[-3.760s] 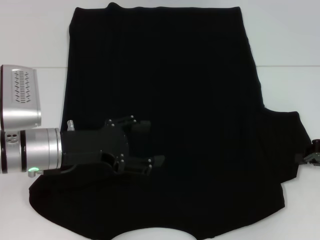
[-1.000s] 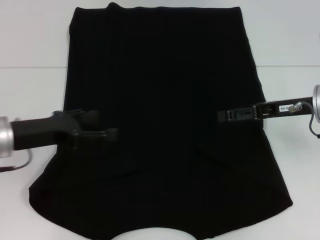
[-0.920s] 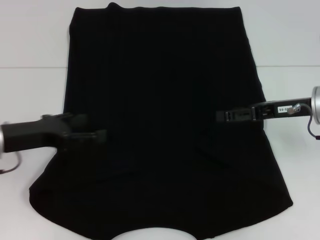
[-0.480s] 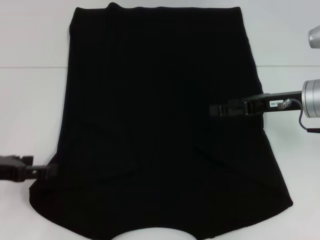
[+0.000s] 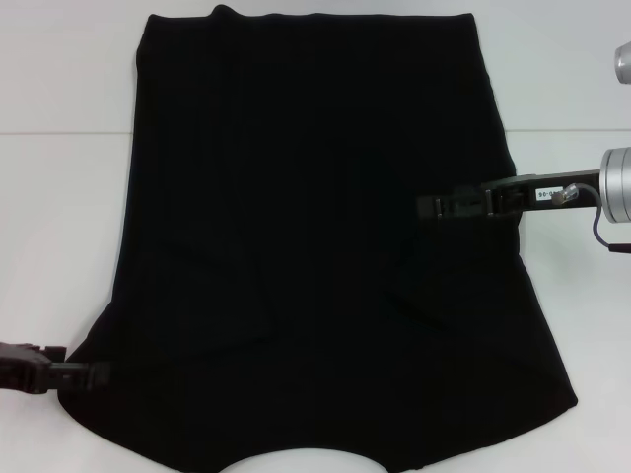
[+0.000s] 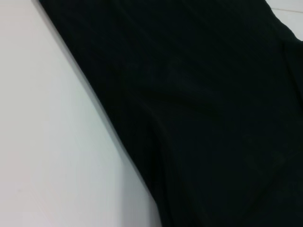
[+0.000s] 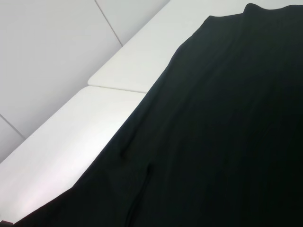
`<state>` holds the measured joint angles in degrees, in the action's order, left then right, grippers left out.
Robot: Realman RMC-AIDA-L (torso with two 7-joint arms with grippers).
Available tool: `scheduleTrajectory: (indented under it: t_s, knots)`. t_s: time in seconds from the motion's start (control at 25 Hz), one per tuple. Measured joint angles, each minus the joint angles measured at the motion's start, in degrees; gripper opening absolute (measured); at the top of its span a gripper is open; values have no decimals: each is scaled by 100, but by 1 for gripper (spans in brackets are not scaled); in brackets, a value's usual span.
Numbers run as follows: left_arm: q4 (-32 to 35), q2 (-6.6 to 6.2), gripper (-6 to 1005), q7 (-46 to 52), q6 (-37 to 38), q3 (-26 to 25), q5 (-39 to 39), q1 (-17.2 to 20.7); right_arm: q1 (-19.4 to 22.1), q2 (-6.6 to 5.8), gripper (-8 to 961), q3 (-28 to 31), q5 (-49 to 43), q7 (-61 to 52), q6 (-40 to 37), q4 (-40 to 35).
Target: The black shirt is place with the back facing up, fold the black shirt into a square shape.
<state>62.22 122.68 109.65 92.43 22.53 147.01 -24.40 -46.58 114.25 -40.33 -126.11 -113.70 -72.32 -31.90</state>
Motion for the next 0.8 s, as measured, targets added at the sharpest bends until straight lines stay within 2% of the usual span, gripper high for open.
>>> scheduleTrajectory:
  t_s: [0.36, 0.8]
  knots:
    - [-163, -77, 806, 47, -25, -63, 130, -110, 35, 0, 915, 3, 7, -22, -2, -44]
    - [-222, -78, 337, 50, -37, -65, 145, -135, 69, -6, 914, 8, -4, -38, -47, -62]
